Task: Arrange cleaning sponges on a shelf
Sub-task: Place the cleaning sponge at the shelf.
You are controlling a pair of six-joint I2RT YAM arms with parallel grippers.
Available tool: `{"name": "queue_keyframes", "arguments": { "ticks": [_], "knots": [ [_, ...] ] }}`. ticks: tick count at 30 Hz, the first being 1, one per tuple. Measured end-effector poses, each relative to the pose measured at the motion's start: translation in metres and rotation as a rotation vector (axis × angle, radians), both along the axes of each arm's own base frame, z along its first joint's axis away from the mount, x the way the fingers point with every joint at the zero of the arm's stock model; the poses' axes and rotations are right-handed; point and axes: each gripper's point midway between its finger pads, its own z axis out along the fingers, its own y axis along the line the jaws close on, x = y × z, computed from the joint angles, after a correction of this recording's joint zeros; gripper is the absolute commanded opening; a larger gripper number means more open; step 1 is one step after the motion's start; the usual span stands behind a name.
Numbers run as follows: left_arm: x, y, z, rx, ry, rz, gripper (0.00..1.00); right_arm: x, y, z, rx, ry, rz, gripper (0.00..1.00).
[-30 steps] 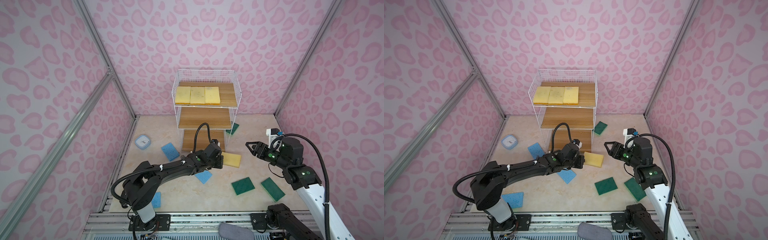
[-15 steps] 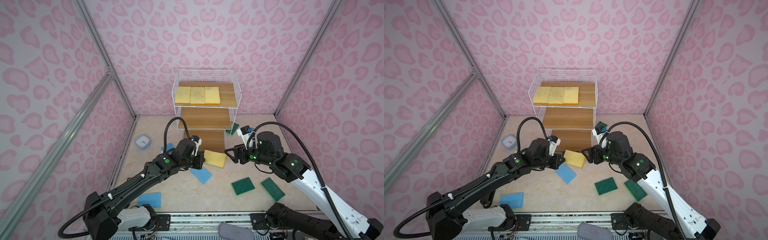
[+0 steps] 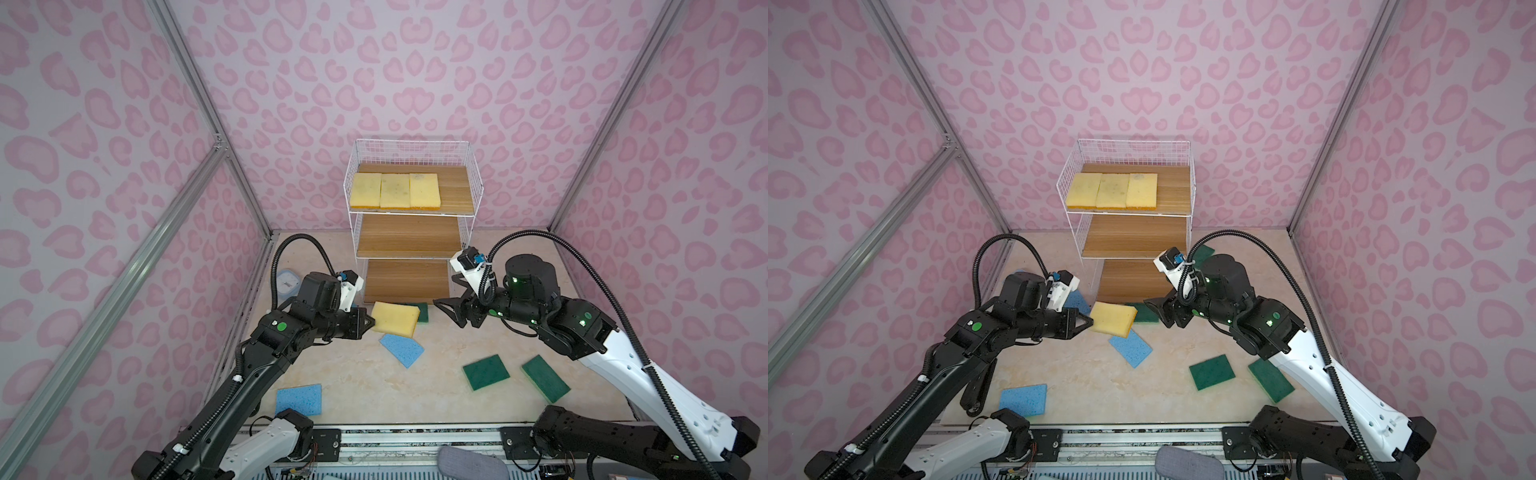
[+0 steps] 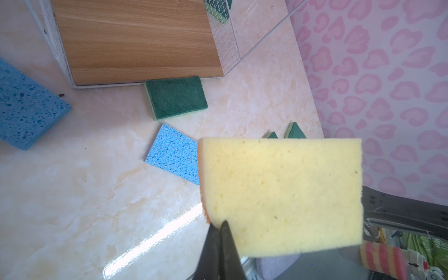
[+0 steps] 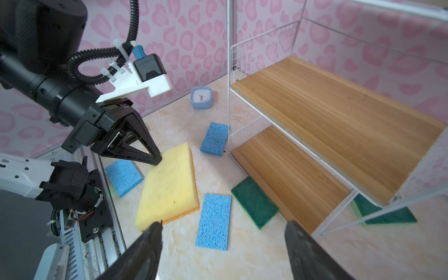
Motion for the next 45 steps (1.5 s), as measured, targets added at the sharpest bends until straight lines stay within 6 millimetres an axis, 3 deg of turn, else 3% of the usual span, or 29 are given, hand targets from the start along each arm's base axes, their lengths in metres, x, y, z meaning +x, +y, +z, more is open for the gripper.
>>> {"name": "queue_keyframes", "arguments": {
  "ticks": [3,11,17,20,25,30,32,39,45],
  "knots": [
    [-0.002,0.001,0.008,-0.027,0.002,-0.017,0.04,0.002,0.015,0.008,0.003,-0.02,0.069,0.87],
    [-0.003,0.001,0.028,-0.047,-0.028,-0.052,0.04,0.006,0.046,0.011,-0.01,0.004,0.196,0.56],
    [0.001,0.006,0.036,-0.025,-0.064,-0.037,0.04,0.011,0.051,-0.002,0.025,0.122,0.224,0.54],
    [0.004,0.006,0.037,-0.022,-0.065,-0.033,0.04,0.016,0.052,0.003,0.056,0.169,0.222,0.52],
    [0.007,0.005,0.037,-0.017,-0.06,-0.034,0.04,0.003,0.061,0.002,0.059,0.217,0.289,0.44],
    [0.01,0.006,0.043,-0.015,-0.077,-0.029,0.04,-0.001,0.061,-0.006,0.045,0.255,0.3,0.58],
    [0.011,0.007,0.046,-0.012,-0.086,-0.022,0.04,-0.002,0.061,-0.009,0.038,0.265,0.305,0.57],
    [0.013,0.014,0.05,0.006,-0.116,0.007,0.04,0.01,0.063,-0.021,0.052,0.364,0.255,0.45],
    [0.016,0.014,0.051,0.007,-0.129,0.013,0.04,0.009,0.067,-0.026,0.085,0.441,0.24,0.35]
  ]
}}
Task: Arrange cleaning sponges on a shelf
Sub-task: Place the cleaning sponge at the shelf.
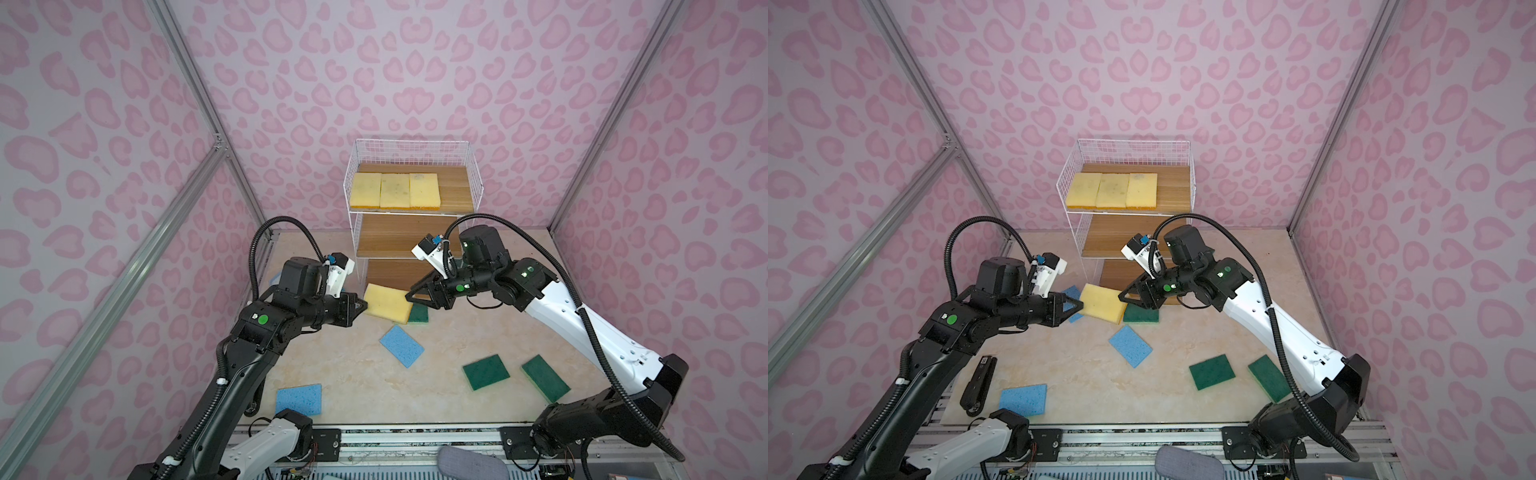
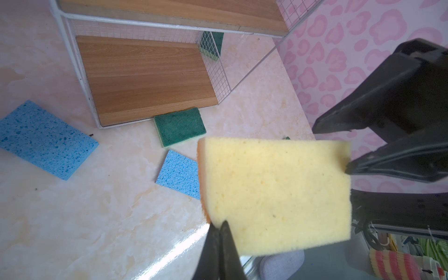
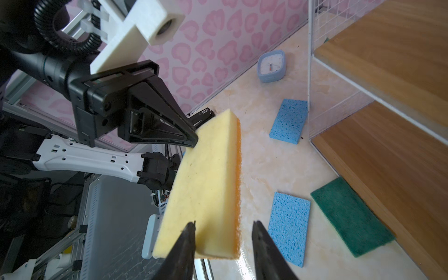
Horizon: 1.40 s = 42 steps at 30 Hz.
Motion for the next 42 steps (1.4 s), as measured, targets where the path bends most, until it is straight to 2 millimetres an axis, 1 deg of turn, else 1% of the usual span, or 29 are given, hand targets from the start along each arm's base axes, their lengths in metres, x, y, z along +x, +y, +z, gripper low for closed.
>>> {"name": "queue_keyframes", "arguments": {
  "ticks": [5,7,8,9,10,11,12,14,15,16,17,20,23,26,28,29,31,37,42],
  "knots": [
    [0.001,0.0,0.001,0.0,-0.006,0.003,0.04,-0.001,0.002,0.003,0.026,0.015,-0.003,0.19],
    [0.002,0.0,0.001,-0.001,-0.009,0.003,0.04,-0.002,0.002,0.005,0.035,0.018,-0.006,0.1],
    [0.002,0.0,0.002,-0.003,-0.011,0.003,0.05,-0.002,0.001,0.007,0.042,0.018,-0.009,0.07],
    [0.002,0.0,0.003,-0.004,-0.014,0.002,0.08,-0.003,0.001,0.009,0.048,0.017,-0.011,0.05],
    [0.002,0.0,0.004,-0.008,-0.022,0.002,0.16,-0.004,0.001,0.013,0.057,0.014,-0.014,0.03],
    [0.002,-0.001,0.006,-0.011,-0.031,0.001,0.3,-0.004,0.0,0.017,0.068,0.01,-0.018,0.02],
    [0.003,-0.001,0.008,-0.014,-0.037,0.002,0.42,-0.005,-0.001,0.021,0.078,0.003,-0.021,0.02],
    [0.002,0.001,0.01,-0.016,-0.047,0.009,0.61,-0.007,-0.003,0.028,0.099,-0.01,-0.028,0.02],
    [0.002,0.002,0.011,-0.015,-0.052,0.013,0.73,-0.008,-0.004,0.029,0.103,-0.013,-0.032,0.02],
    [0.001,0.003,0.012,-0.014,-0.056,0.016,0.91,-0.009,-0.005,0.029,0.106,-0.003,-0.04,0.01],
    [0.001,0.004,0.013,-0.012,-0.061,0.022,0.97,-0.009,-0.006,0.029,0.105,-0.008,-0.047,0.01],
    [0.003,0.009,0.015,-0.004,-0.072,0.055,0.97,-0.008,-0.01,0.035,0.108,-0.02,-0.085,0.01],
    [0.003,0.017,0.019,0.015,-0.106,0.096,0.97,-0.006,-0.019,0.051,0.119,-0.052,-0.145,0.01],
    [0.001,0.025,0.021,0.025,-0.131,0.125,0.97,-0.004,-0.03,0.081,0.153,-0.126,-0.21,0.0],
    [-0.002,0.027,0.018,0.03,-0.131,0.135,0.97,-0.001,-0.039,0.102,0.177,-0.174,-0.271,0.0],
    [-0.002,0.028,0.016,0.029,-0.127,0.137,0.97,0.0,-0.042,0.109,0.184,-0.193,-0.291,0.0],
    [-0.003,0.03,0.011,0.039,-0.123,0.145,0.97,0.007,-0.052,0.126,0.194,-0.232,-0.36,0.0],
    [-0.008,0.033,0.004,0.044,-0.119,0.148,0.97,0.028,-0.083,0.163,0.193,-0.332,-0.565,0.0],
    [-0.011,0.034,-0.004,0.05,-0.107,0.148,0.97,0.048,-0.099,0.192,0.197,-0.395,-0.7,0.0]
  ]
}}
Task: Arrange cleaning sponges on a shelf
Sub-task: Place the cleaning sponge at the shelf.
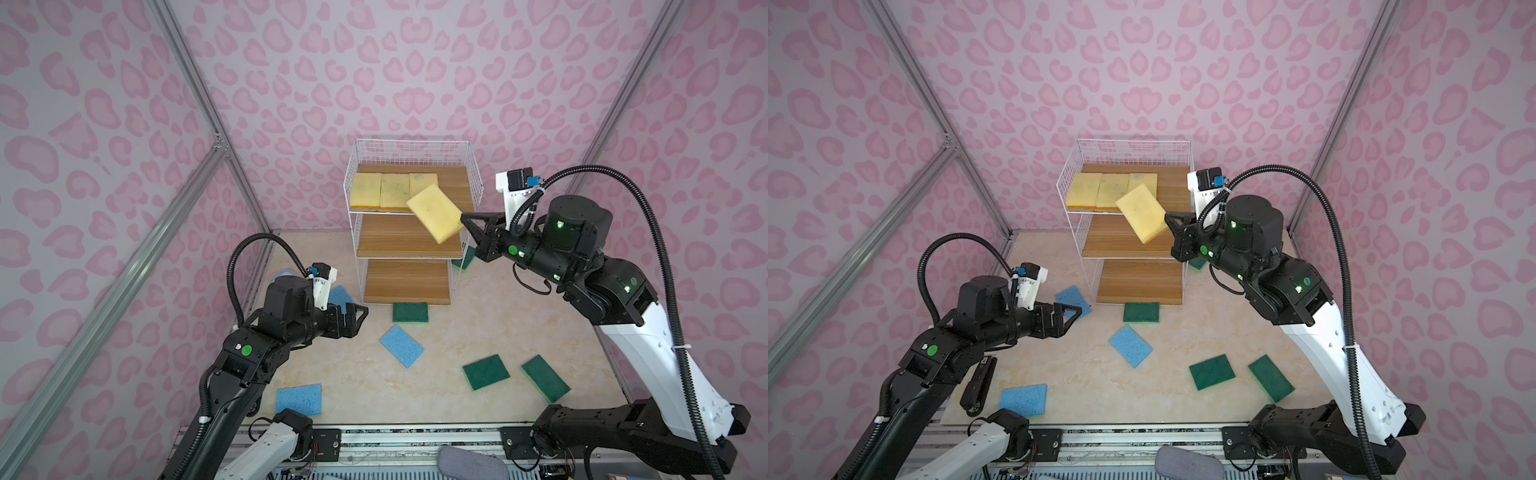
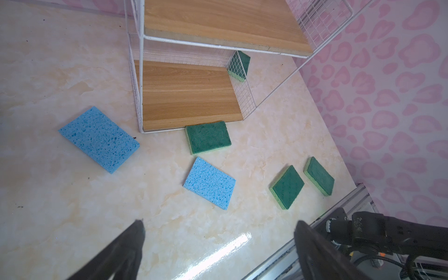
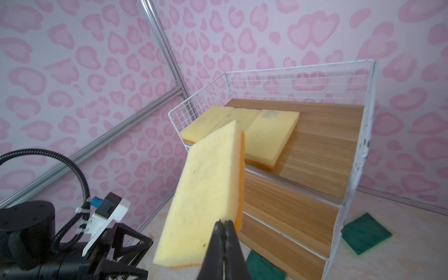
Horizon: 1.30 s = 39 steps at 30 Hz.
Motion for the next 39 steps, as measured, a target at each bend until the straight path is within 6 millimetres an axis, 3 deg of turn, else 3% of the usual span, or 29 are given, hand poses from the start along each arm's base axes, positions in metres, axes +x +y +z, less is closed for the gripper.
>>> {"name": "queue_keyframes", "arguments": {
  "ticks": [6,11,16,39],
  "knots": [
    [-0.002,0.001,-0.01,0.005,0.016,-0.001,0.97,0.024,-0.012,0.025,-0.039,-0.057,-0.137,0.0],
    [-0.001,0.0,-0.016,0.005,0.02,-0.004,0.97,0.046,-0.02,0.031,-0.115,-0.081,-0.243,0.0],
    [-0.001,-0.001,-0.018,0.004,0.023,-0.007,0.97,0.065,-0.024,0.026,-0.208,-0.081,-0.328,0.0],
    [0.002,-0.004,-0.033,0.02,0.045,-0.026,0.97,0.1,-0.019,-0.008,-0.456,-0.075,-0.477,0.0]
  ]
}}
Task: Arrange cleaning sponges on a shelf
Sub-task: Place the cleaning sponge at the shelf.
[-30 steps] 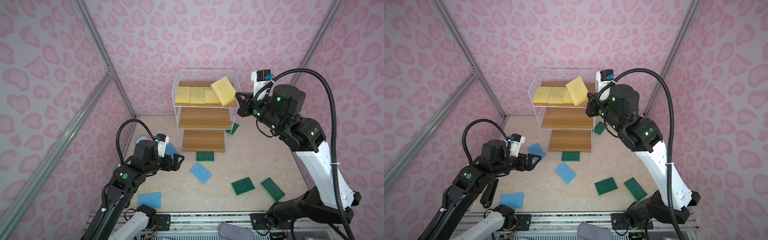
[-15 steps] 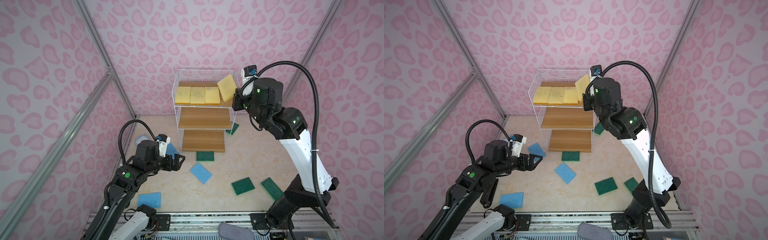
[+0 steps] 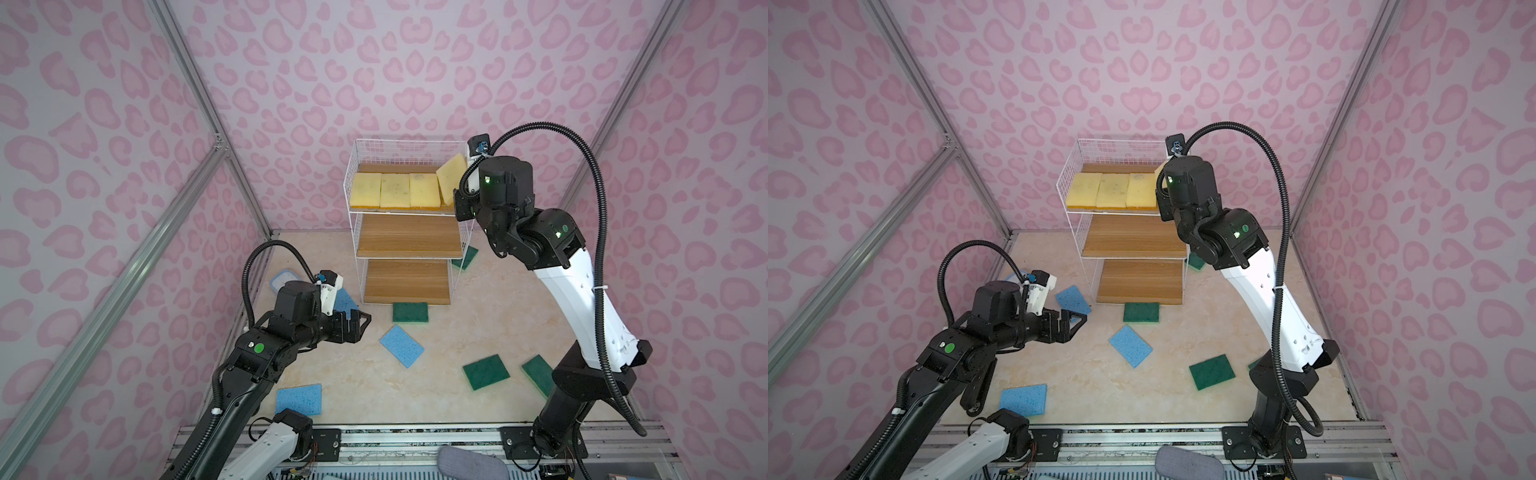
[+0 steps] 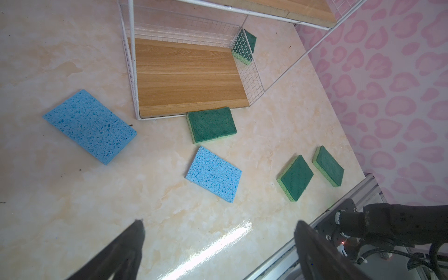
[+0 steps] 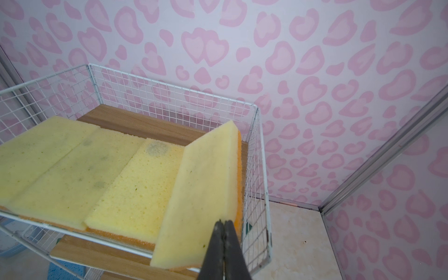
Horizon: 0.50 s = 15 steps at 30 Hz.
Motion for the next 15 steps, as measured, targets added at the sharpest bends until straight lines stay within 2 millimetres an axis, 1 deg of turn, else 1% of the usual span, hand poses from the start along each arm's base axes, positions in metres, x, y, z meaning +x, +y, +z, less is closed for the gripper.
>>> {"name": "queue_keyframes", "arguments": {
  "ticks": [12,13,15],
  "knots": [
    [-0.001,0.0,-0.005,0.004,0.007,0.0,0.97,0.007,0.011,-0.014,-0.037,0.021,-0.002,0.0],
    [-0.001,0.0,-0.005,0.004,0.007,0.0,0.98,0.008,0.011,-0.015,-0.039,0.023,-0.003,0.02],
    [-0.001,0.0,-0.005,0.004,0.007,0.0,0.98,0.01,0.012,-0.018,-0.04,0.028,-0.005,0.08]
  ]
}}
